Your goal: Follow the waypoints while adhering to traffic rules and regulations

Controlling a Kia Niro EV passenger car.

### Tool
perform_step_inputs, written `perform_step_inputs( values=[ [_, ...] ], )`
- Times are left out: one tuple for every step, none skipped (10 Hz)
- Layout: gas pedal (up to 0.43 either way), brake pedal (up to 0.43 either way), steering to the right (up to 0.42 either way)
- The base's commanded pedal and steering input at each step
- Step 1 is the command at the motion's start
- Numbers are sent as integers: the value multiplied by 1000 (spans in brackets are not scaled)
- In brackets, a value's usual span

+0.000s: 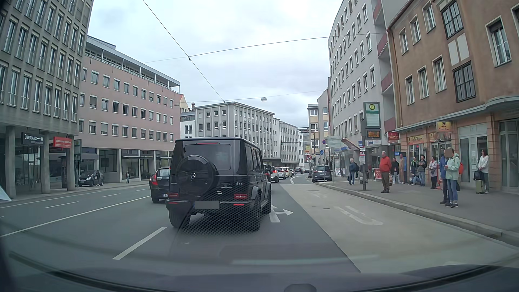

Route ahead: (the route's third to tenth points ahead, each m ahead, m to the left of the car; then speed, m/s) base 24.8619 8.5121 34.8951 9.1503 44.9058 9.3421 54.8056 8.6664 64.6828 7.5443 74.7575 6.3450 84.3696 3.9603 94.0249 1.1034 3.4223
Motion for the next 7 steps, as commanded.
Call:
perform_step_inputs(
  values=[
    [20,0,-13],
    [47,0,-13],
    [39,0,-13],
    [39,0,-13],
    [39,0,-14],
    [39,0,-13],
    [79,0,-13]
  ],
)
